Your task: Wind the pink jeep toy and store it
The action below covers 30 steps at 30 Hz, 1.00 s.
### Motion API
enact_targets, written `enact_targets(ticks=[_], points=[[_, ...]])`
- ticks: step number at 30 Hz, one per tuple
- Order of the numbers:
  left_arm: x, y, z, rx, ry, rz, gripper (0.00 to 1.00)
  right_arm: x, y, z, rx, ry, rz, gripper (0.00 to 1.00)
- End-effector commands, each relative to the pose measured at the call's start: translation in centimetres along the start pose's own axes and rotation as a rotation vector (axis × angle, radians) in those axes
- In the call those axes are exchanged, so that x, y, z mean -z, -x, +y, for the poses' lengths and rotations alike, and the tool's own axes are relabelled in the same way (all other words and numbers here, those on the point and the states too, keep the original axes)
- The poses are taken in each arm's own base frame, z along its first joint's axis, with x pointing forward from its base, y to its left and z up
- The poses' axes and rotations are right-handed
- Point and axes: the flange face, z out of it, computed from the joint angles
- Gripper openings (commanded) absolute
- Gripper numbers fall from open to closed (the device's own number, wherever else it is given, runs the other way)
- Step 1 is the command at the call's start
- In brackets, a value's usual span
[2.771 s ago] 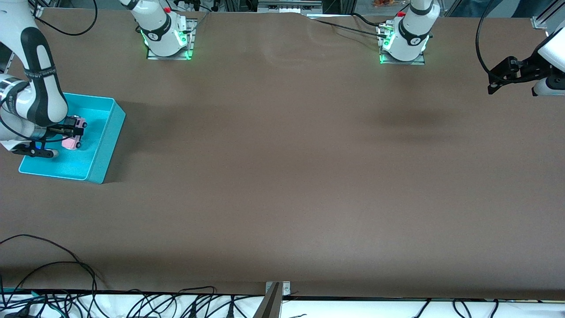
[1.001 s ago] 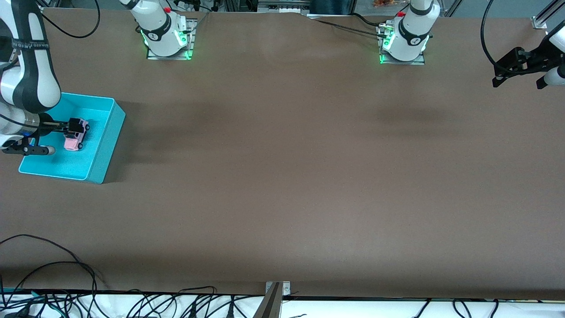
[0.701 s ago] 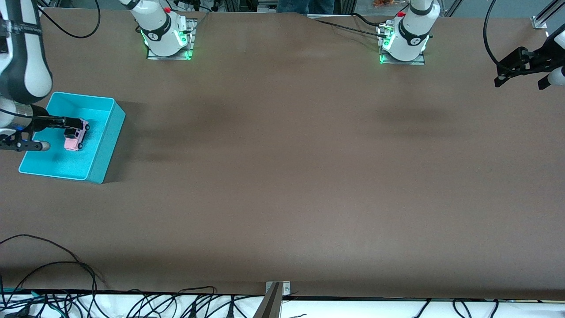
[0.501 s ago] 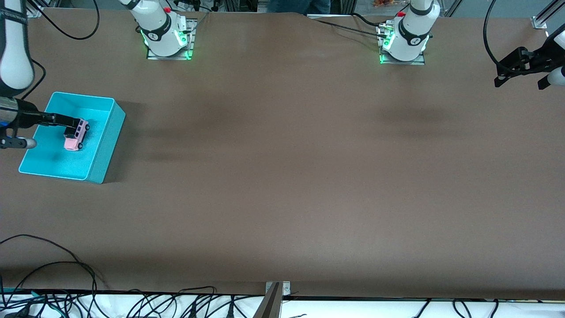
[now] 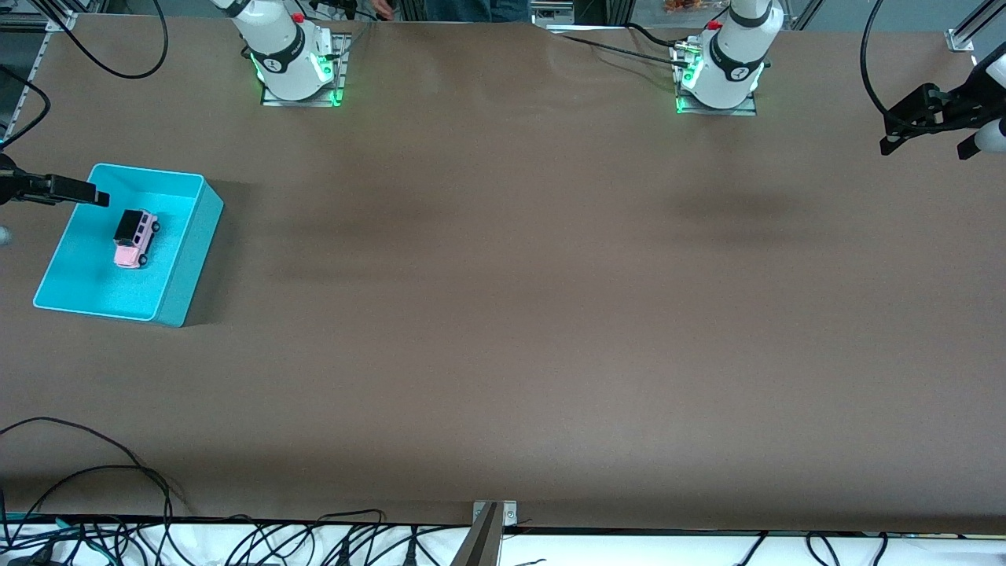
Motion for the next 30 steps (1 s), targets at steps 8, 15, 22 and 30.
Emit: enact_targets(ticks=[8, 15, 22, 30], points=[[0.3, 0.6, -0.2, -0.019, 0.019, -0.001, 1.00, 6.0, 1.5, -6.6, -0.038, -0.039, 0.064, 1.00], [0.3, 0.6, -0.1, -0.019, 0.019, -0.002, 1.00, 8.1, 3.1, -11.7, -0.043, -0.026, 0.112, 1.00], [0.3, 0.6, -0.1, -0.021, 0.019, -0.002, 1.00, 8.7, 4.7, -14.8, -0.076, -0.024, 0.125, 1.00], [0.3, 0.6, -0.2, -0.019, 0.019, -0.002, 1.00, 8.0, 5.4, -16.6, -0.044, 0.024, 0.170, 1.00]])
